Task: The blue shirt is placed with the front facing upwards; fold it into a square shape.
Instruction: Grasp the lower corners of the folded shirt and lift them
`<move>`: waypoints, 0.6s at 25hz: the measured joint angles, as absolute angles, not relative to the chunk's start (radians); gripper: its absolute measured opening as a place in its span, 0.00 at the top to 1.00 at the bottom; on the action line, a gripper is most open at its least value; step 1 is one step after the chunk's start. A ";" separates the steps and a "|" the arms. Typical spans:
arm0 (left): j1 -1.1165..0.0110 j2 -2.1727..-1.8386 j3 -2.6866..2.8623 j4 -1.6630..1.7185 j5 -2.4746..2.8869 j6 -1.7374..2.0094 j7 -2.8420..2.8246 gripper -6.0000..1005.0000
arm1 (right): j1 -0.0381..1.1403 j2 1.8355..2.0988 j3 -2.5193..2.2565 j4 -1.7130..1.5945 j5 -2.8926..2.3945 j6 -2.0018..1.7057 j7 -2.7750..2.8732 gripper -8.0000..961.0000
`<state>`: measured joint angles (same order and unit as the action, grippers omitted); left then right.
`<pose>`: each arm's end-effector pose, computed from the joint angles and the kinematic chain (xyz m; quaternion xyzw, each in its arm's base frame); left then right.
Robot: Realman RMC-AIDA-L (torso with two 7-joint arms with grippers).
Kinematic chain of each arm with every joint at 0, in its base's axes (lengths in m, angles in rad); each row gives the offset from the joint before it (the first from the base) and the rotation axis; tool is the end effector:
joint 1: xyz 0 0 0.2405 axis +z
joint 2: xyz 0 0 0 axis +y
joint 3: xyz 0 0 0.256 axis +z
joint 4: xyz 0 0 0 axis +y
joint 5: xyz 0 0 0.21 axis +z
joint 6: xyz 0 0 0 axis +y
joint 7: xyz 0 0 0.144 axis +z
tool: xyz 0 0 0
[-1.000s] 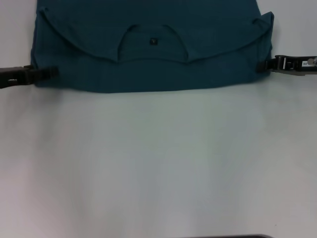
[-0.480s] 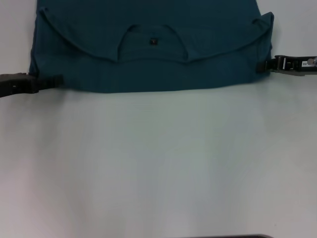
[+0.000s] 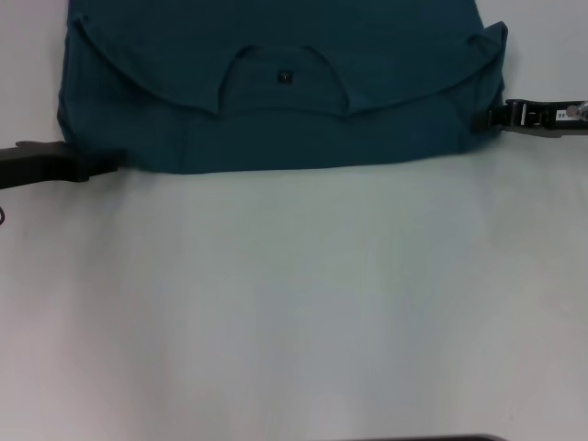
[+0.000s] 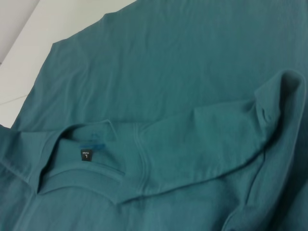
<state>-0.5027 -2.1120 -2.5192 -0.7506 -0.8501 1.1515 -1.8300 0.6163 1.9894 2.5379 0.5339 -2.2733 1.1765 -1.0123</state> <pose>-0.3299 0.3527 0.0109 -0.8442 -0.4450 -0.1062 0.2791 0.3230 0.3736 0.0191 -0.7742 0.5762 0.1471 0.2170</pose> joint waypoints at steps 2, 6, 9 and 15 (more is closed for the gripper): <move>-0.503 -2.112 -2.520 -0.757 -0.854 1.156 -1.830 0.36 | 0.617 1.989 2.537 0.534 -2.273 1.177 -1.012 0.95; -0.504 -2.108 -2.521 -0.766 -0.858 1.160 -1.835 0.49 | 0.617 1.989 2.538 0.535 -2.273 1.177 -1.012 0.95; -0.508 -2.108 -2.519 -0.766 -0.858 1.154 -1.836 0.58 | 0.615 1.989 2.538 0.535 -2.273 1.176 -1.012 0.95; -0.514 -2.108 -2.518 -0.769 -0.856 1.152 -1.836 0.78 | 0.609 1.987 2.541 0.534 -2.273 1.176 -1.012 0.95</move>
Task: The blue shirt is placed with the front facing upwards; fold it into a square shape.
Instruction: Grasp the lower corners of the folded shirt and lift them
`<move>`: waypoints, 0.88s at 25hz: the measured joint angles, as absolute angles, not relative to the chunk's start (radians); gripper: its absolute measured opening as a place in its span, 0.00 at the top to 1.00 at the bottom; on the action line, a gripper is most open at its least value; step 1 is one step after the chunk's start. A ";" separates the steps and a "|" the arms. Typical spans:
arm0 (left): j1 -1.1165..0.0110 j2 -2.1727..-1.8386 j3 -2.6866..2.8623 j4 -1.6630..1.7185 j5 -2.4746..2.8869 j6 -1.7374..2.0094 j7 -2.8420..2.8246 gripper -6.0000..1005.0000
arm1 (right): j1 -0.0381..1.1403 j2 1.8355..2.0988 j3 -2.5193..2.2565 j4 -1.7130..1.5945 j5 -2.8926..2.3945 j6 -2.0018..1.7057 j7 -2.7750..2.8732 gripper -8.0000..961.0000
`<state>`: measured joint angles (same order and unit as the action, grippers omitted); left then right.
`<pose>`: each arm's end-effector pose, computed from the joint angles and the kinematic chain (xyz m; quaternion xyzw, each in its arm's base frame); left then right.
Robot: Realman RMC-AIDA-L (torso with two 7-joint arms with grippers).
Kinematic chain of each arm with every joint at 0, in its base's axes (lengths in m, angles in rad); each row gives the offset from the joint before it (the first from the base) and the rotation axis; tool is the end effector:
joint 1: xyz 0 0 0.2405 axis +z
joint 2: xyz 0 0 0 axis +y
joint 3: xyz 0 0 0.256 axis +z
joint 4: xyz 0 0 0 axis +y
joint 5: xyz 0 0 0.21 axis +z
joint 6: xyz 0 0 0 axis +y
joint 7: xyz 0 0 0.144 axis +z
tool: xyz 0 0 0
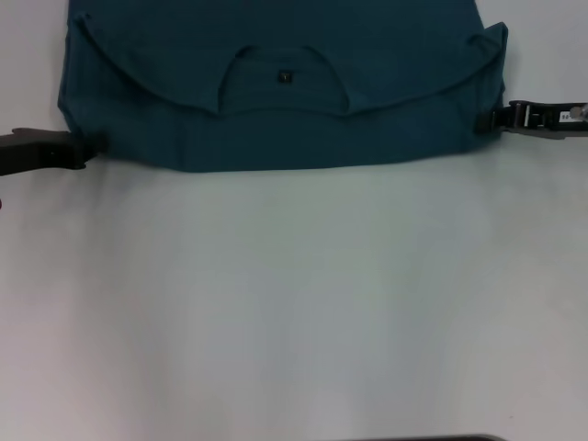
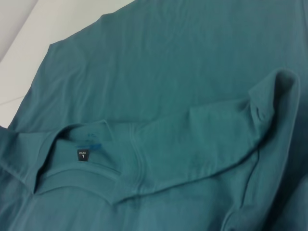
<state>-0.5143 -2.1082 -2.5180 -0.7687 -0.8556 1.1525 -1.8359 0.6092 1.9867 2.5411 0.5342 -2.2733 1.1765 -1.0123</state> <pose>-0.3244 0.3595 0.0170 -0.8462 -0.4360 -0.1097 0.2861 0.3262 0.3718 0.0208 -0.7714 0.5790 0.1471 0.2195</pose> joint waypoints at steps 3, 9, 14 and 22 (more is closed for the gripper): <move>-0.515 -2.106 -2.519 -0.769 -0.857 1.152 -1.836 0.87 | 0.604 1.985 2.542 0.534 -2.273 1.177 -1.013 0.95; -0.505 -2.103 -2.522 -0.779 -0.859 1.167 -1.836 0.95 | 0.588 1.982 2.543 0.534 -2.273 1.193 -1.025 0.95; -0.483 -2.102 -2.523 -0.817 -0.859 1.220 -1.836 0.95 | 0.560 1.983 2.546 0.542 -2.246 1.250 -1.071 0.95; -0.415 -2.101 -2.531 -0.898 -0.863 1.368 -1.835 0.95 | 0.473 1.979 2.552 0.585 -2.208 1.359 -1.134 0.95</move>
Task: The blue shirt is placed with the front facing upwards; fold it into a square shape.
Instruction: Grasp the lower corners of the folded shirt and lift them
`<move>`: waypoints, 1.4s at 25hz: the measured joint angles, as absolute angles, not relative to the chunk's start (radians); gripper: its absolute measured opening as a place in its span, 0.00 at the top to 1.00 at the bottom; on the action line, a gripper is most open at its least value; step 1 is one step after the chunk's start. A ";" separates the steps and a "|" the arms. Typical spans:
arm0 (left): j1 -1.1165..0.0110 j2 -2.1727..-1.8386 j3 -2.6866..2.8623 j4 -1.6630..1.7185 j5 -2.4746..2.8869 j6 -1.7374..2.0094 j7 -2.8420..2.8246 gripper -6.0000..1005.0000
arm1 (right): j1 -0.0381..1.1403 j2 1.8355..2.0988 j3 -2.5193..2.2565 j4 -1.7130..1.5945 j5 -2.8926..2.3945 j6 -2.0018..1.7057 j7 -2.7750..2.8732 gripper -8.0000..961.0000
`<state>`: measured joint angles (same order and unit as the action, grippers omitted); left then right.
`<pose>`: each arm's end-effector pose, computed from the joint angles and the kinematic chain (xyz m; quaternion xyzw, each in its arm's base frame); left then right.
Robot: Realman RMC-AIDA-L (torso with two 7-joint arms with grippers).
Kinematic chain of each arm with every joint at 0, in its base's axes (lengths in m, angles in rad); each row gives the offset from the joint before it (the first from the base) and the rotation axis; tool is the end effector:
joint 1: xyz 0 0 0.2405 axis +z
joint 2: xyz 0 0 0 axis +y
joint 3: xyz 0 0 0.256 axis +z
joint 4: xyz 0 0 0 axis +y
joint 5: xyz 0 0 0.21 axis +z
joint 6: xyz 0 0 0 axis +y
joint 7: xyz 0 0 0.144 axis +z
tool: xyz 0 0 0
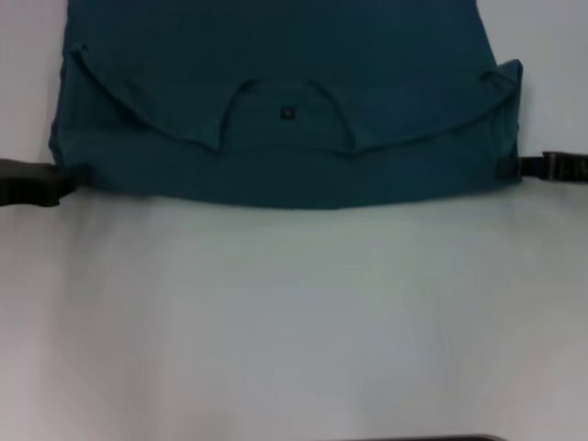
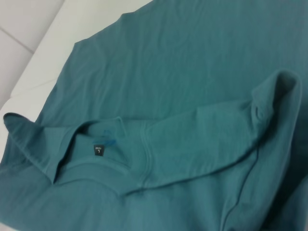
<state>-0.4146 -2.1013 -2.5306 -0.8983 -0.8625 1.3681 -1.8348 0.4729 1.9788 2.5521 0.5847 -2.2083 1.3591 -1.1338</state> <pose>-0.3317 0.3232 0.0380 -0.8595 -0.4332 -0.1155 0.2453 0.3482 0.3230 0.0312 -0.7872 0.5657 0.1675 0.1792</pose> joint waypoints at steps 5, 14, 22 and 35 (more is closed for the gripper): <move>-0.379 -2.102 -2.540 -0.928 -0.864 1.475 -1.831 0.95 | 0.402 1.979 2.556 0.619 -2.208 1.439 -1.202 0.95; -0.326 -2.101 -2.559 -0.949 -0.862 1.646 -1.802 0.95 | 0.302 1.978 2.587 0.635 -2.205 1.573 -1.328 0.95; -0.269 -2.098 -2.556 -0.950 -0.852 1.762 -1.768 0.95 | 0.230 1.977 2.601 0.644 -2.209 1.634 -1.363 0.95; -0.212 -2.086 -2.547 -0.930 -0.828 1.800 -1.742 0.95 | 0.166 1.977 2.629 0.666 -2.222 1.717 -1.415 0.95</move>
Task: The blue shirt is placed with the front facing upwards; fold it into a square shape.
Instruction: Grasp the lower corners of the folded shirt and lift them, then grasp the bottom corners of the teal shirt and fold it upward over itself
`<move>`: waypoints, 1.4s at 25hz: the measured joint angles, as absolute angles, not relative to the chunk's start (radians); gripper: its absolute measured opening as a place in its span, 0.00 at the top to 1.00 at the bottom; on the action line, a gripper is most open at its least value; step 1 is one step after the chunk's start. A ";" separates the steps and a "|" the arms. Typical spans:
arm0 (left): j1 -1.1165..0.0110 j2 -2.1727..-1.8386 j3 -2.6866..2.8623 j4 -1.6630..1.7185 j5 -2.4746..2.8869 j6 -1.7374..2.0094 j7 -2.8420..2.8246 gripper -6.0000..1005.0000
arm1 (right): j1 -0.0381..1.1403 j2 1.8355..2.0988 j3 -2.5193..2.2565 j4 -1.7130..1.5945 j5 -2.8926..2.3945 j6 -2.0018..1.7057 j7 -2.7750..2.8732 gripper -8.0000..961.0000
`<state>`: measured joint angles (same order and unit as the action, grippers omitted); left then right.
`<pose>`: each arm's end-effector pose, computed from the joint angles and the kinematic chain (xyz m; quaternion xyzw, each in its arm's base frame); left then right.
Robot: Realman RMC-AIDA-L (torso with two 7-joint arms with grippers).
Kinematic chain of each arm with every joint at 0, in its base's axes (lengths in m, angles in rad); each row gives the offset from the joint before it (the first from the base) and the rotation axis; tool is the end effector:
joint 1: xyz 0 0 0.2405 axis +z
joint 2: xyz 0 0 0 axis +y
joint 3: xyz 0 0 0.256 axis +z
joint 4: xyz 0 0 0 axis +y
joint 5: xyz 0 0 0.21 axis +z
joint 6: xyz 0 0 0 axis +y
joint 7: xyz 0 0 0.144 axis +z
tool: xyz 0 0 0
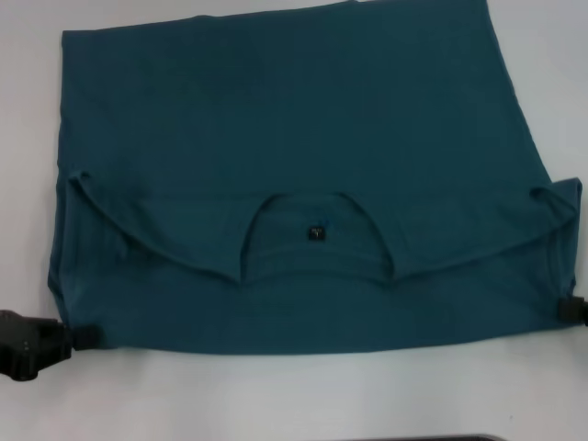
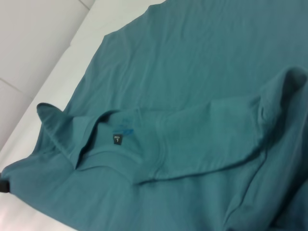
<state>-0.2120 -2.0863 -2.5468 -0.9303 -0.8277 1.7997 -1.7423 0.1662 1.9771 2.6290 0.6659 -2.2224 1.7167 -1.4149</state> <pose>-0.3507 0.2120 0.0358 -0.8760 -0.4600 -0.1234 0.0757 0.3896 0.1897 0.0475 -0.8129 0.5402 0.1849 0.1146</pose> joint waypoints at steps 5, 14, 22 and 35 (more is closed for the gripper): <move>-0.207 -2.085 -2.549 -0.917 -0.809 1.819 -1.721 0.95 | 0.141 1.980 2.635 0.666 -2.230 1.736 -1.440 0.95; -0.199 -2.077 -2.559 -0.894 -0.785 1.813 -1.705 0.95 | 0.106 1.980 2.699 0.666 -2.233 1.756 -1.465 0.95; -0.203 -2.067 -2.559 -0.875 -0.784 1.809 -1.703 0.95 | 0.107 1.980 2.709 0.666 -2.234 1.758 -1.466 0.95; -0.252 -2.061 -2.573 -0.876 -0.787 1.804 -1.705 0.95 | 0.157 1.975 2.724 0.666 -2.227 1.770 -1.453 0.95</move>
<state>-0.2520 -2.0614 -2.5729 -0.8761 -0.7872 1.8040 -1.7054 0.1575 1.9755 2.7240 0.6657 -2.2266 1.7700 -1.4535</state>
